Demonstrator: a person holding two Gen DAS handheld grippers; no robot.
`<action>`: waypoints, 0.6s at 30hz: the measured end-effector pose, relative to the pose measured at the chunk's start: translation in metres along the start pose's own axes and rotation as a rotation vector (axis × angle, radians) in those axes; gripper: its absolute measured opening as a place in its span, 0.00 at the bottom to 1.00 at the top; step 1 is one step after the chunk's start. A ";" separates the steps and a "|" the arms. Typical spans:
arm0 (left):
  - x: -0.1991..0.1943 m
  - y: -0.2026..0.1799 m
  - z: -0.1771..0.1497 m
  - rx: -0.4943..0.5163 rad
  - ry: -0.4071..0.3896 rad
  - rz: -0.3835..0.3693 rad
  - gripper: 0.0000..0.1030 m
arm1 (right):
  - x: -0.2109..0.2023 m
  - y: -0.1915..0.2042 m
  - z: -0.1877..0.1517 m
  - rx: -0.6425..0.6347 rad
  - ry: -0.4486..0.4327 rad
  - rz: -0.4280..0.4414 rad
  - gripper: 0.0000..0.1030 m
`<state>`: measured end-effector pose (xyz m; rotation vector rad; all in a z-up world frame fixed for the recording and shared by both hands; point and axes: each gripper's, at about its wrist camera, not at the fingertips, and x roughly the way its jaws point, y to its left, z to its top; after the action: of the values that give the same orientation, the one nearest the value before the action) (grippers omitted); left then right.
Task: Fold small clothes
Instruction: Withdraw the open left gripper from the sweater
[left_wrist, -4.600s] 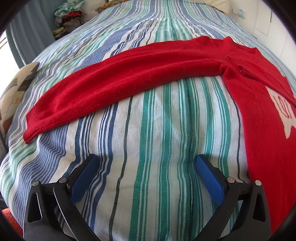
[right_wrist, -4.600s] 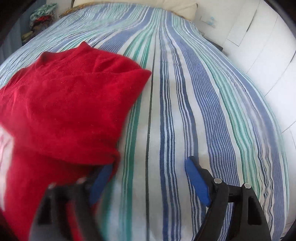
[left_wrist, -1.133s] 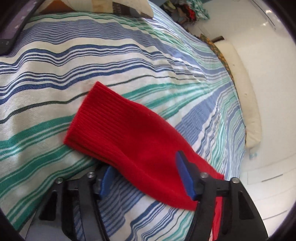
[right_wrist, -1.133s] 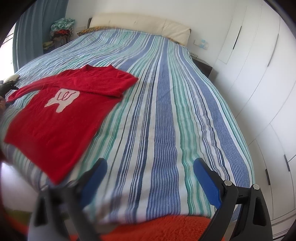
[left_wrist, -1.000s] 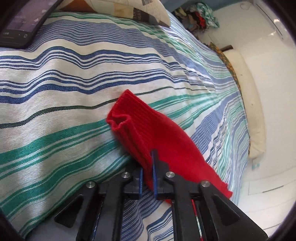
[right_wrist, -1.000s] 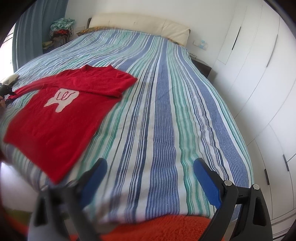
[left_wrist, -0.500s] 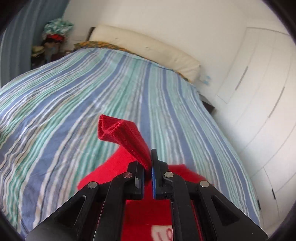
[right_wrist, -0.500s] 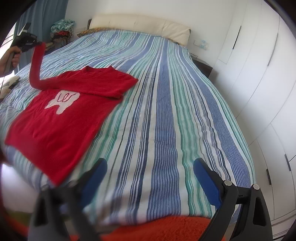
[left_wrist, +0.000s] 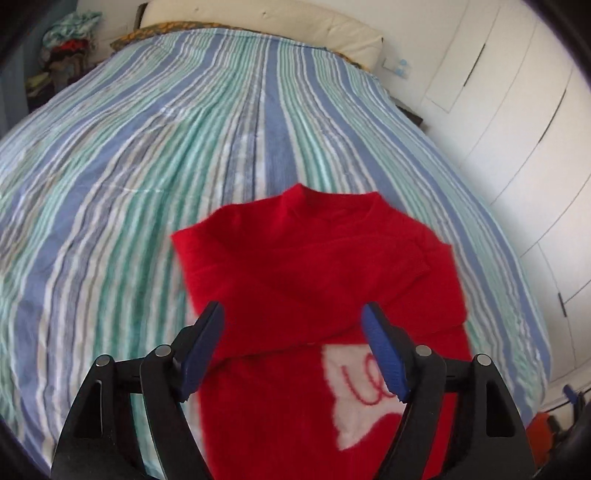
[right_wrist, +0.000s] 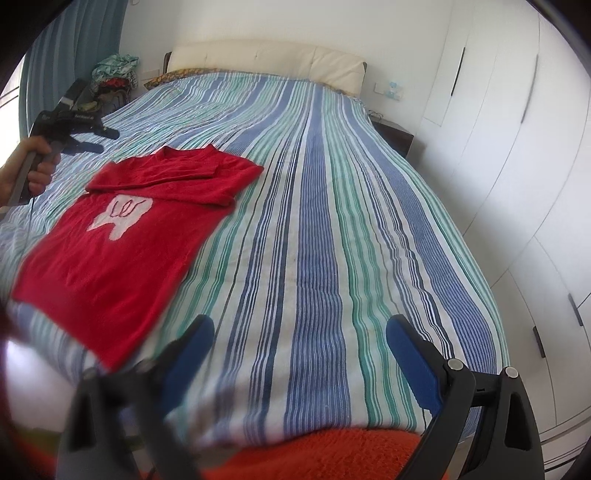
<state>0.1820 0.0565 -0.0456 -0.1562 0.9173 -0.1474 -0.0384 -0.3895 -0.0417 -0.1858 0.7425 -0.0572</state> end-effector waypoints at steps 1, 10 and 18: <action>0.001 0.008 -0.010 0.052 0.017 0.039 0.76 | 0.000 -0.001 0.001 0.006 -0.002 0.004 0.91; 0.065 -0.007 -0.041 0.259 0.021 0.302 0.69 | 0.009 0.011 0.007 -0.034 0.026 0.000 0.91; 0.061 0.052 -0.067 -0.042 -0.029 0.354 0.05 | 0.010 0.013 0.002 -0.058 0.048 -0.020 0.91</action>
<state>0.1684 0.0910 -0.1432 -0.0331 0.9053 0.2024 -0.0294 -0.3780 -0.0495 -0.2480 0.7905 -0.0597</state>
